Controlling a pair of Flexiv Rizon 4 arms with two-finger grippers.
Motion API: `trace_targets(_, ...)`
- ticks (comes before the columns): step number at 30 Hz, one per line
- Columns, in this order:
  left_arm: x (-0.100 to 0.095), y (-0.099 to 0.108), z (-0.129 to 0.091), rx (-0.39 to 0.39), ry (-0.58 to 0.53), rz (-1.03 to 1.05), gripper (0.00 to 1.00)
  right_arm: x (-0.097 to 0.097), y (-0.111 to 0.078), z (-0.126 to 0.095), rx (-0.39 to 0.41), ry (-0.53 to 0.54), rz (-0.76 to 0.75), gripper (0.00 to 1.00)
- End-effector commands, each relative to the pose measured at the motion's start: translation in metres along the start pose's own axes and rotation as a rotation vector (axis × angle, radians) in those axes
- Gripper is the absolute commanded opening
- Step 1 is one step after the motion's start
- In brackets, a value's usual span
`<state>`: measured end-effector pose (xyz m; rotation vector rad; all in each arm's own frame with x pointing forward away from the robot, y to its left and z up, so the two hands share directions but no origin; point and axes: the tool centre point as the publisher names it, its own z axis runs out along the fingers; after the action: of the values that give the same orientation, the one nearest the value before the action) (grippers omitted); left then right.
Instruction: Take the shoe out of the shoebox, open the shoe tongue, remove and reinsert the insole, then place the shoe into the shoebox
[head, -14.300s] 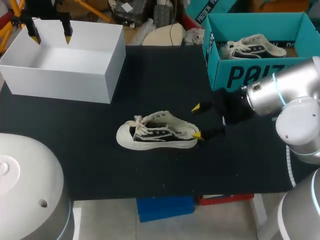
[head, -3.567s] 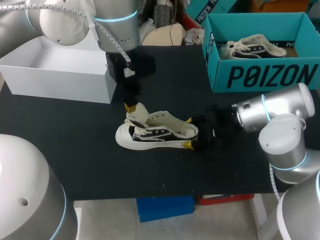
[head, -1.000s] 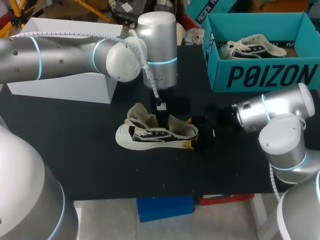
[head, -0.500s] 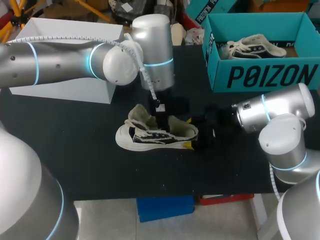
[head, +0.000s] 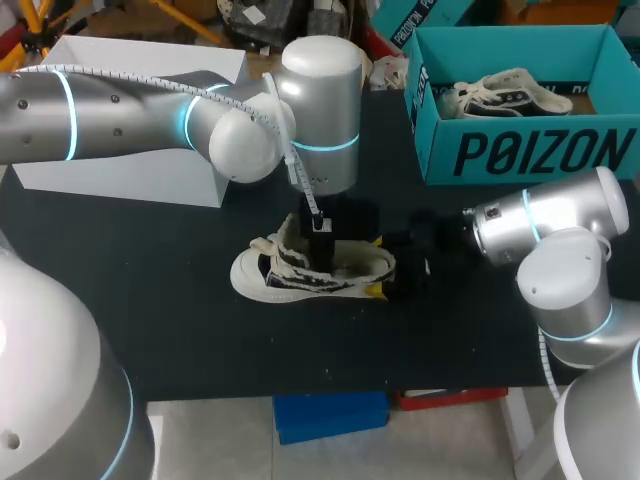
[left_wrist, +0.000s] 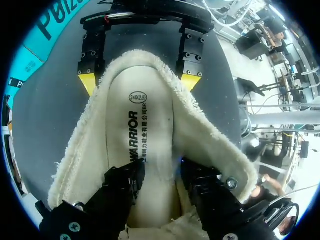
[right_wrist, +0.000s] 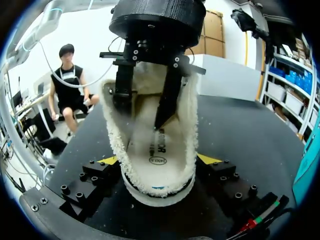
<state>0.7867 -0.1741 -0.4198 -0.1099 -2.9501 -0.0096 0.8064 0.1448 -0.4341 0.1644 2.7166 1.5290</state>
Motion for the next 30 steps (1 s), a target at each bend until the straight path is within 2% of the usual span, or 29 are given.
trace_targets(1, 0.005, 0.004, 0.019, -0.056, -0.136, -0.011, 0.47, -0.001, -0.001, 0.001, 0.000, -0.001, 0.002, 0.00)
trace_targets(11, -0.009, 0.009, 0.027, -0.118, -0.384, -0.062, 0.48, -0.001, -0.001, 0.001, 0.000, -0.001, 0.002, 0.00)
trace_targets(18, -0.018, 0.009, 0.031, -0.164, -0.597, -0.065, 0.43, -0.001, -0.001, 0.001, 0.000, -0.001, 0.002, 0.00)
trace_targets(22, -0.028, 0.009, 0.034, -0.172, -0.649, -0.079, 0.40, -0.001, -0.001, 0.001, 0.000, -0.001, 0.002, 0.00)
trace_targets(23, -0.038, 0.010, 0.032, -0.148, -0.674, -0.102, 0.38, -0.001, -0.001, 0.001, 0.000, -0.001, 0.002, 0.00)
trace_targets(30, -0.053, 0.016, 0.029, -0.104, -0.685, -0.151, 0.38, -0.001, -0.001, 0.001, 0.000, -0.001, 0.002, 0.00)
